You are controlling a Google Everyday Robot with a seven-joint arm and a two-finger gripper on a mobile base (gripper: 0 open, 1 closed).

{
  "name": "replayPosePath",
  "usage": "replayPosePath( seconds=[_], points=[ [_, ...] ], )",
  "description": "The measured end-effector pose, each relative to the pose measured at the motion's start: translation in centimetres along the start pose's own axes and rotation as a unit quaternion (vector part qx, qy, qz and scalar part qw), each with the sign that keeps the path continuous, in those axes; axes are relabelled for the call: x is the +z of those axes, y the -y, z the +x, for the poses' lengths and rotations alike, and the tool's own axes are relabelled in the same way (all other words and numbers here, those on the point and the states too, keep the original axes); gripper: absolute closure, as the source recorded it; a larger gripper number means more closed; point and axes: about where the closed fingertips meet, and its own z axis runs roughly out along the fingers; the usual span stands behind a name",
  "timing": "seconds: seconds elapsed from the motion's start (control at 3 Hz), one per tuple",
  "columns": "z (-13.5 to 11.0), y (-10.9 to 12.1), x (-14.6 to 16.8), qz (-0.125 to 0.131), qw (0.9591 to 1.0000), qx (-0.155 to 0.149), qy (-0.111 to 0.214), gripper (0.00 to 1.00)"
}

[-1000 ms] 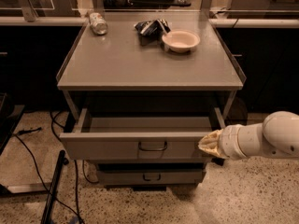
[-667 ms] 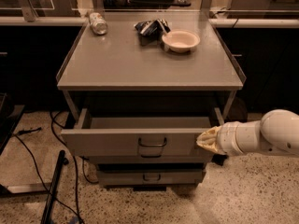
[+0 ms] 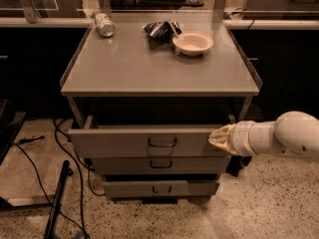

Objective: Close top drawer

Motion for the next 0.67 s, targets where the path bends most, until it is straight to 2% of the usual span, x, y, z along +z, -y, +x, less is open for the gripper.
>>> replayPosePath(
  seconds=[0.33, 0.67],
  points=[
    [0.2, 2.4, 0.5, 0.026, 0.9997, -0.001, -0.004, 1.0],
    [0.6, 4.2, 1.4, 0.041, 0.9991, 0.003, -0.014, 1.0]
  ],
)
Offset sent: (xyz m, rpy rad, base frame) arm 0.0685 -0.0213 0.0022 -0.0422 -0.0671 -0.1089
